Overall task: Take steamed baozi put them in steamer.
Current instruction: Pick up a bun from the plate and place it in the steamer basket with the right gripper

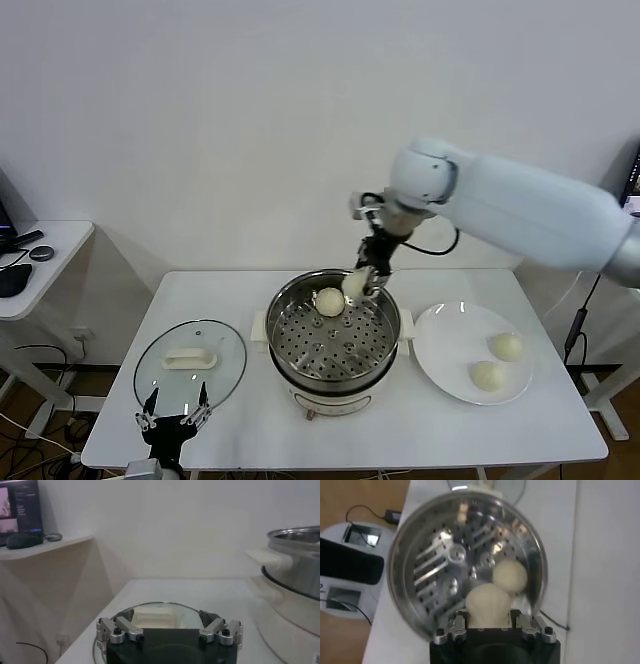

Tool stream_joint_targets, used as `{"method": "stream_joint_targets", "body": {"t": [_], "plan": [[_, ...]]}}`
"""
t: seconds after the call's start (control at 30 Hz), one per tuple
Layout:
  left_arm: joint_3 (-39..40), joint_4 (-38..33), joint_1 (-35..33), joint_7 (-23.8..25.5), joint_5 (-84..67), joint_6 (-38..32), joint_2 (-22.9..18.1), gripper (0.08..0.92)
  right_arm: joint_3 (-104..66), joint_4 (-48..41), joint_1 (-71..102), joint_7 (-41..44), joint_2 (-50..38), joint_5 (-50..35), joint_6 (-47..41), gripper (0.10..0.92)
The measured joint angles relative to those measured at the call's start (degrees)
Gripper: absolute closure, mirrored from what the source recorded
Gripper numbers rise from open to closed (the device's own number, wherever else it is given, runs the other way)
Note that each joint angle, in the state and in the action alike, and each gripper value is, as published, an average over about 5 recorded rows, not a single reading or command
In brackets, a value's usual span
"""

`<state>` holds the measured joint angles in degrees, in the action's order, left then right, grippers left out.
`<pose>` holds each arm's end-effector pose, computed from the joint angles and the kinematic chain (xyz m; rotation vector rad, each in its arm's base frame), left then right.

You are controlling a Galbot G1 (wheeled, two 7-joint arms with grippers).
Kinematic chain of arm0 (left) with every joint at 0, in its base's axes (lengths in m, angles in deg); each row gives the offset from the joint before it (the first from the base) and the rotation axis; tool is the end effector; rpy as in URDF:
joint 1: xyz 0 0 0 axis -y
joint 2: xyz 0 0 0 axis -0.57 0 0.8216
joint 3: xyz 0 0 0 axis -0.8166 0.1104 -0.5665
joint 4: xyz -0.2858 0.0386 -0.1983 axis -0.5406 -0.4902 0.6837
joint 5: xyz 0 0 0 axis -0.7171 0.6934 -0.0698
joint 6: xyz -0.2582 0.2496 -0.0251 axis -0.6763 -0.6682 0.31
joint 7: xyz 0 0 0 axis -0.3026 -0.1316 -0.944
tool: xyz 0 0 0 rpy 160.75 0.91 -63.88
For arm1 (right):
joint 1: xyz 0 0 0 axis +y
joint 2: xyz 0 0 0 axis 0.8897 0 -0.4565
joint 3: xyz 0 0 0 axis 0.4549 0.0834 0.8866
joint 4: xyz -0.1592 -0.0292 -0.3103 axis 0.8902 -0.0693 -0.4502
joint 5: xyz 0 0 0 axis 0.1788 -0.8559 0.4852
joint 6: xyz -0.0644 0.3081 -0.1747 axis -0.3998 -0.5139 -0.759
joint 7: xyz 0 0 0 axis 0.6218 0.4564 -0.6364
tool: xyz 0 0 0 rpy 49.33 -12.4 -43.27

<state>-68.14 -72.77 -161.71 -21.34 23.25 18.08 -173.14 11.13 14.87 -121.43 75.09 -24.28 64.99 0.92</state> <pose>0.1433 0.0442 -0.3324 0.2653 -2.8575 -0.0715 0.5392 0.1021 -0.0037 1.4907 -1.3497 1.2931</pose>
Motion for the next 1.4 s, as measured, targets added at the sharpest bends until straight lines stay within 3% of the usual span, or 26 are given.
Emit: {"method": "stream_joint_targets", "body": {"t": [0.4, 0.9, 1.0, 1.27, 1.4], "plan": [[-0.22, -0.79, -0.08, -0.15, -0.82, 0.19, 0.09, 0.177, 2.67, -3.37, 4.63, -6.26, 10.35, -1.53, -4.38, 0.525], [1.1, -1.66, -0.1, 0.19, -0.72, 0.52, -0.59, 0.177, 2.93, -7.19, 8.58, -9.59, 16.5, 1.28, -6.0, 0.521], [1.38, -1.57, 0.18, 0.32, -0.7, 0.55, -0.73, 0.177, 3.02, -7.35, 8.76, -9.93, 16.8, 1.36, -6.12, 0.481], [1.53, -1.21, 0.84, 0.78, -0.73, 0.74, -1.01, 0.177, 3.13, -6.82, 9.26, -10.75, 16.44, 1.42, -6.33, 0.259], [1.27, -0.98, 1.19, 0.93, -0.82, 0.93, -1.12, 0.177, 2.21, -5.24, 9.05, -10.69, 14.92, 1.39, -6.34, 0.209]]}}
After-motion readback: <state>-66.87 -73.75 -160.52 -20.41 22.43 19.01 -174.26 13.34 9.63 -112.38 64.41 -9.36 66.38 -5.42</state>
